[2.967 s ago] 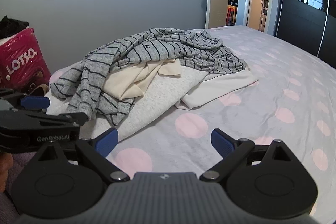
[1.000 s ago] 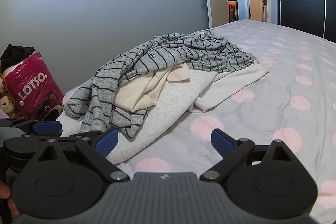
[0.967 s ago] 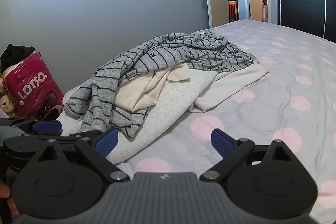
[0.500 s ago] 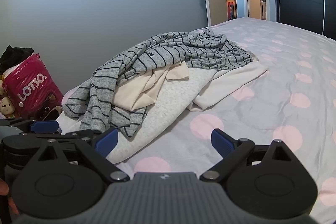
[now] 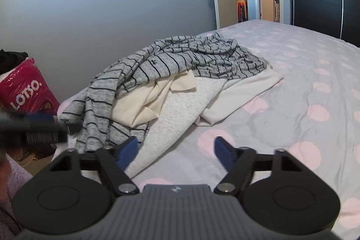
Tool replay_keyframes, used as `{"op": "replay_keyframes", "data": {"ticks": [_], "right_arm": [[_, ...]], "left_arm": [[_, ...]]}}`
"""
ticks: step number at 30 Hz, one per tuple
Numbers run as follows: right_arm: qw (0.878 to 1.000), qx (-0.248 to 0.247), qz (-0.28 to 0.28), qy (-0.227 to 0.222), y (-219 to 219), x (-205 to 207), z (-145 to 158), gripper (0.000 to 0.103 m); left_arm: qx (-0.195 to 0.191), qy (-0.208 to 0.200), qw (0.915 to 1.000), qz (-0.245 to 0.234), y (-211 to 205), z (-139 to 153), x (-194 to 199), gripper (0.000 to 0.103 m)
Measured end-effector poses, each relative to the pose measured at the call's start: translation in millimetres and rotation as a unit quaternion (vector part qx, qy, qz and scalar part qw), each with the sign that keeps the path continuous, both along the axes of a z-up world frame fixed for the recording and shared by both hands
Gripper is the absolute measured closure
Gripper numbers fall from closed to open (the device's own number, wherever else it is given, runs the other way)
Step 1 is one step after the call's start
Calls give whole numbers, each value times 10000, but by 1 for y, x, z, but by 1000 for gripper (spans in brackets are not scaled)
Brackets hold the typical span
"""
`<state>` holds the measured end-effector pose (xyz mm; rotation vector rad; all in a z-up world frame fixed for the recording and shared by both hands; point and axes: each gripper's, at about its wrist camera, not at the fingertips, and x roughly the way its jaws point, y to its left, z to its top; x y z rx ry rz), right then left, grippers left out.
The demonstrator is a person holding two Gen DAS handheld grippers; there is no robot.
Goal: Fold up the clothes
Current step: 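Grasp the grey striped shirt with the left tool and lift it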
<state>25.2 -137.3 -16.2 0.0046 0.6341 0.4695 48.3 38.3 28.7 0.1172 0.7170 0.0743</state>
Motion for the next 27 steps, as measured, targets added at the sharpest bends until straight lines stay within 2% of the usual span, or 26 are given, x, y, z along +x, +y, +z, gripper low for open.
{"op": "replay_keyframes", "data": {"ticks": [5, 10, 13, 15, 17, 18, 20, 22, 27], "right_arm": [[10000, -50, -18, 77, 0, 9, -4, 31], [9999, -90, 1, 63, 8, 23, -4, 29], [9998, -124, 64, 107, 12, 29, -10, 29], [9996, -238, 95, 125, 16, 32, -16, 29], [9993, -332, 104, 135, 18, 34, -21, 29], [9992, -346, 99, 151, 18, 34, -22, 29], [9991, -372, 90, 182, 19, 35, -25, 29], [9990, -416, 66, 162, 18, 34, -25, 29], [9985, -509, -156, 91, 8, 32, -16, 29]], "left_arm": [[-16, 26, 10000, -65, 10, 5, 44, 42], [-443, 178, 9988, -108, 18, -5, 80, 42], [-553, 274, 9980, -134, 18, -15, 98, 44], [-582, 305, 9978, -122, 18, -20, 106, 57], [-577, 327, 9978, -71, 18, -24, 110, 79], [-542, 301, 9980, -106, 17, -24, 109, 83], [-404, 191, 9987, -249, 11, -22, 105, 88], [-435, 51, 9977, -513, 5, -14, 94, 90], [-628, -116, 9877, -1426, -20, 11, 57, 91]]}}
